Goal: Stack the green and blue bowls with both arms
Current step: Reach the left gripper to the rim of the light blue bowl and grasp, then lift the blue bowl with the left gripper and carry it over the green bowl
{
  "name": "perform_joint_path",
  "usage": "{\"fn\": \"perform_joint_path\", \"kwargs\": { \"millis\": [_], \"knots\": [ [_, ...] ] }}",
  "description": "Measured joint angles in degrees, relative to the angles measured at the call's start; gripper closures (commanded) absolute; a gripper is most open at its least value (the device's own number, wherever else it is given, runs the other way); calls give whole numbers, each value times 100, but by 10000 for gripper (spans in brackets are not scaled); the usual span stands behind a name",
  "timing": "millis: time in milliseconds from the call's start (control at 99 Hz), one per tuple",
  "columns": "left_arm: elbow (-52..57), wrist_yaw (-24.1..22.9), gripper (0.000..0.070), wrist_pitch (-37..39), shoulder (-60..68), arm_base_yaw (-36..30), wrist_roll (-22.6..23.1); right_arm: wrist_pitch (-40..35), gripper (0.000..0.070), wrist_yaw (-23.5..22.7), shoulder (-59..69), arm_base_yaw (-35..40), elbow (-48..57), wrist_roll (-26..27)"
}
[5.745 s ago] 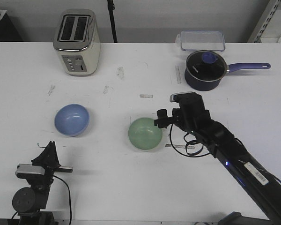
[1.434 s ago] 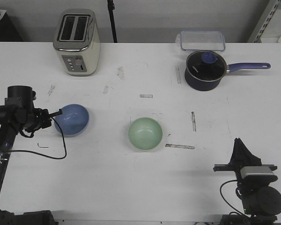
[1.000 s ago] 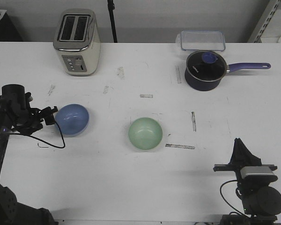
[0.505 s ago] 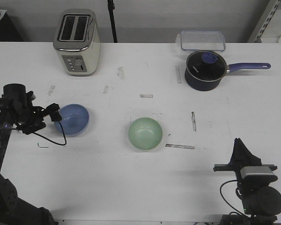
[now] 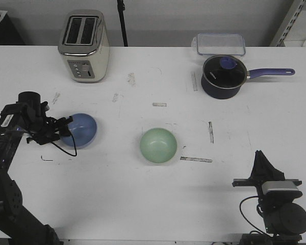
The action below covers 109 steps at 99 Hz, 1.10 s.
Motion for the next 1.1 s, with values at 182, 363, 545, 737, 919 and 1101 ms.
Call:
{"fn": "perform_joint_path", "kwargs": {
  "millis": [182, 363, 545, 737, 919, 1101],
  "knots": [
    [0, -9, 700, 0, 7, -7, 0, 0, 685, 0, 0, 0, 0, 0],
    [0, -26, 700, -24, -44, -24, -2, 0, 685, 0, 0, 0, 0, 0],
    [11, 157, 700, -122, -586, -57, -35, 0, 685, 0, 0, 0, 0, 0],
    [330, 192, 699, -501, -772, -385, -107, 0, 685, 0, 0, -2, 0, 0],
    [949, 195, 699, -597, -772, -1163, -227, 0, 685, 0, 0, 0, 0, 0],
    [1386, 197, 699, -579, -743, -2205, -492, 0, 685, 0, 0, -2, 0, 0]
  ]
}}
